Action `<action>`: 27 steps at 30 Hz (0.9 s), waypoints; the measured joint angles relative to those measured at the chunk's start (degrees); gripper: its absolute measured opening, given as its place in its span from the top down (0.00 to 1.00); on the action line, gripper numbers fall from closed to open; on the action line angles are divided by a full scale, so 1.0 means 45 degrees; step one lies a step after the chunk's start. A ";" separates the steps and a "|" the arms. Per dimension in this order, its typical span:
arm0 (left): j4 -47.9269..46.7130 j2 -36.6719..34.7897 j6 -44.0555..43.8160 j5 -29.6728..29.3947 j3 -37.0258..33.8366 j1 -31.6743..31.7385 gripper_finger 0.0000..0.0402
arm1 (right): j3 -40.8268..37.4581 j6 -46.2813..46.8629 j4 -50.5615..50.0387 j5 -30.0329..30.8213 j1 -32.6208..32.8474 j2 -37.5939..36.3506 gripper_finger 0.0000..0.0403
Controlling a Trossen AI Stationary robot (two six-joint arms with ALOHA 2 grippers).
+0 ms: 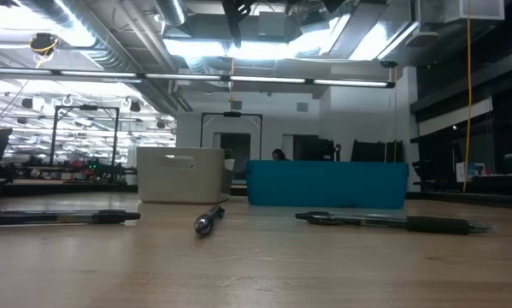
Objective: Sort pens & pencils
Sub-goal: Put the black pen into the gray bin
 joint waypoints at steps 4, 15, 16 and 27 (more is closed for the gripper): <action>-0.0339 -0.0003 0.1265 -0.0025 0.1000 0.0085 0.83 | 0.0000 0.0024 -0.0002 0.0000 0.0000 0.0000 0.91; -0.1390 -0.0005 0.1579 -0.0019 0.2422 0.0634 0.83 | 0.0000 0.0034 0.0422 -0.0019 0.0252 0.0000 0.91; -0.1207 -0.0005 0.1577 -0.0018 0.2438 0.0636 0.83 | 0.0000 0.0034 0.0449 -0.0015 0.0261 0.0000 0.91; 0.1103 0.0000 0.5045 0.0247 0.2438 0.0301 0.84 | -0.0003 0.0044 0.0444 -0.0010 0.0262 0.0000 0.91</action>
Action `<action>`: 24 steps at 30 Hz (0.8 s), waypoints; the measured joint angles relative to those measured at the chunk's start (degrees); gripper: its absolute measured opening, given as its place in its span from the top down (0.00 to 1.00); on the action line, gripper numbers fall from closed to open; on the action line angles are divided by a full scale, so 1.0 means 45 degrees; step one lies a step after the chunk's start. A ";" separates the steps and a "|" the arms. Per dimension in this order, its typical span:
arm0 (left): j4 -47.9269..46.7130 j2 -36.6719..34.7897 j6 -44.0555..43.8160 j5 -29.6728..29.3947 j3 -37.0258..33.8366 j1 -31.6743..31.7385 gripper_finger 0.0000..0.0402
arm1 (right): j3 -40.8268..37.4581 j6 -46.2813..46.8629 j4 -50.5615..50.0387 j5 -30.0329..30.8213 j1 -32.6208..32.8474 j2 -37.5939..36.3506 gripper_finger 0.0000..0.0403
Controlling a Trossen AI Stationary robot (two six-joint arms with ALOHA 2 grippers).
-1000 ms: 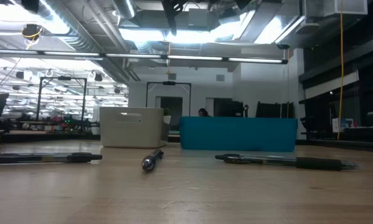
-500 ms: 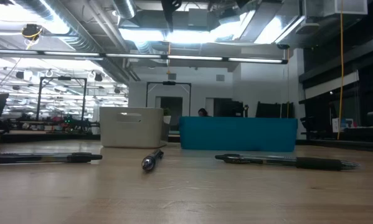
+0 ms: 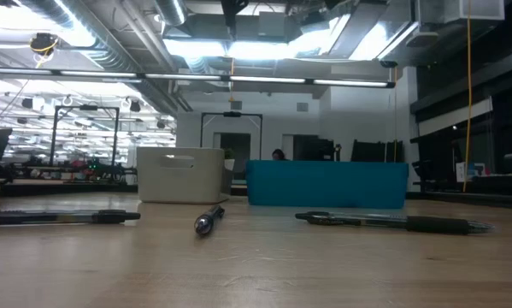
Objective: Sort pens & pencils
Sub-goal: Put the black pen into the gray bin
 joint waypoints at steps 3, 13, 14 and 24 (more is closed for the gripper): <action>0.1231 0.0000 0.1381 0.0082 0.0004 0.0665 0.84 | 0.0003 0.0000 0.0000 0.0000 0.0000 0.0000 0.91; 0.4170 -0.0042 0.6152 0.1942 0.0074 0.2787 0.84 | 0.0003 0.0300 -0.0102 -0.0084 -0.0005 0.0000 0.91; 0.3822 -0.0131 0.6058 0.1805 0.0131 0.2625 0.84 | -0.0002 0.0319 -0.0116 -0.0280 -0.0010 0.0000 0.91; -0.0214 -0.0899 0.1571 0.1727 0.0238 0.1183 0.84 | 0.0000 0.0353 -0.0121 -0.0559 -0.0092 0.0000 0.91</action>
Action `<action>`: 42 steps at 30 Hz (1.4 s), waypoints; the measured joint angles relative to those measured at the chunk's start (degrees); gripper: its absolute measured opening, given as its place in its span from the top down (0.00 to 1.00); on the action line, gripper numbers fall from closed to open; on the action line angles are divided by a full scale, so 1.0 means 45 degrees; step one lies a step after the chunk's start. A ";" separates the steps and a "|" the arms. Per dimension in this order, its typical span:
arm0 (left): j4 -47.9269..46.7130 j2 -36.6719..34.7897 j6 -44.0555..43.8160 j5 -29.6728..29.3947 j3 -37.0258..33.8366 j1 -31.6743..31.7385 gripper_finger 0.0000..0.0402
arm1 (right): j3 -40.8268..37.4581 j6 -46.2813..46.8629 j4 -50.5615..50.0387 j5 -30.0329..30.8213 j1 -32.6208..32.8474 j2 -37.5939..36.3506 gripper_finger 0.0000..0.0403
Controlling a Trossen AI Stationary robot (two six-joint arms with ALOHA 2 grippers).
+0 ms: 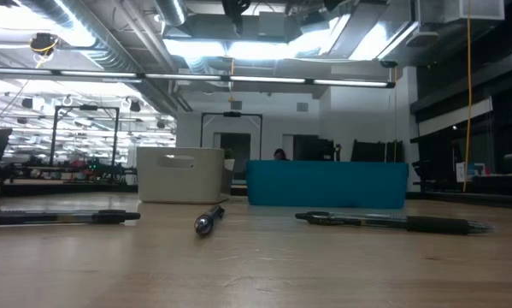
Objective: Sort pens & pencils
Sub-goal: Put the black pen into the gray bin
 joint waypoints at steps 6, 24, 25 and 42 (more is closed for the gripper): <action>-0.2645 -0.0022 -0.3366 -0.0265 -0.0007 -0.1179 0.84 | -0.0002 0.0036 0.0000 0.0000 -0.0024 0.0000 0.91; -0.4202 -0.0083 -0.8160 -0.1902 -0.0039 -0.4152 0.84 | 0.0002 -0.0071 0.0112 0.0005 0.0165 0.0000 0.91; -0.4160 -0.0083 -0.8160 -0.1900 -0.0039 -0.4279 0.84 | 0.0003 -0.0071 0.0112 0.0005 0.0169 0.0000 0.91; -0.0805 -0.0063 -0.8487 -0.1612 -0.2038 -0.4287 0.84 | 0.0003 0.0361 0.1073 -0.0670 0.0754 0.0000 0.92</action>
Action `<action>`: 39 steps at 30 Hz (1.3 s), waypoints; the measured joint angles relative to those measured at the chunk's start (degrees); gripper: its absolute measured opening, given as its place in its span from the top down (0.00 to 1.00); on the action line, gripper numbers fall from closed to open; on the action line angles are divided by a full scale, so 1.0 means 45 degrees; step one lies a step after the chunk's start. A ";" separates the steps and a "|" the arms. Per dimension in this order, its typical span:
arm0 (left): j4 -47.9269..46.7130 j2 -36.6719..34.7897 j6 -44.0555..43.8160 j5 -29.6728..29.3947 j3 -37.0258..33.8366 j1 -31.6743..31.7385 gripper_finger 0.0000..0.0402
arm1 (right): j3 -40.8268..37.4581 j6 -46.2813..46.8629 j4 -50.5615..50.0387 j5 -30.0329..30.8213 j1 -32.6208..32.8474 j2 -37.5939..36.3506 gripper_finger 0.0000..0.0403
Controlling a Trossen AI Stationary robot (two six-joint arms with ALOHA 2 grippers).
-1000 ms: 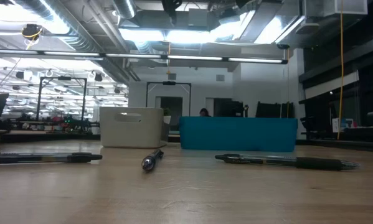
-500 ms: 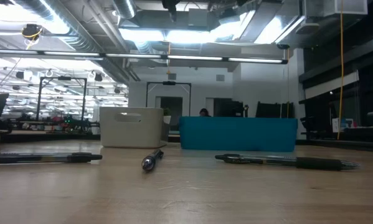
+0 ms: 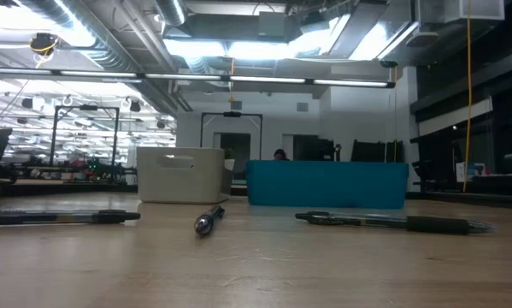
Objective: Sort pens & pencils
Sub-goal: Put the black pen into the gray bin
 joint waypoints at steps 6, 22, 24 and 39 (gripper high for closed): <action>0.1641 0.0000 0.1297 -0.0176 -0.0186 0.0473 0.84 | -0.0002 0.0212 0.0141 0.0003 0.0242 0.0000 0.92; 0.8832 -0.0003 1.0684 0.2874 -0.0191 0.2616 0.83 | 0.0000 0.0553 0.0872 -0.0085 -0.0117 0.0000 0.92; 0.8844 -0.0004 1.0799 0.3006 -0.0191 0.2735 0.83 | 0.0000 0.0673 0.0940 -0.0540 -0.0233 0.0000 0.92; 0.8727 -0.0015 1.1132 0.3473 -0.0477 0.2843 0.83 | 0.0000 0.3344 0.2113 -0.2109 -0.0692 0.0000 0.92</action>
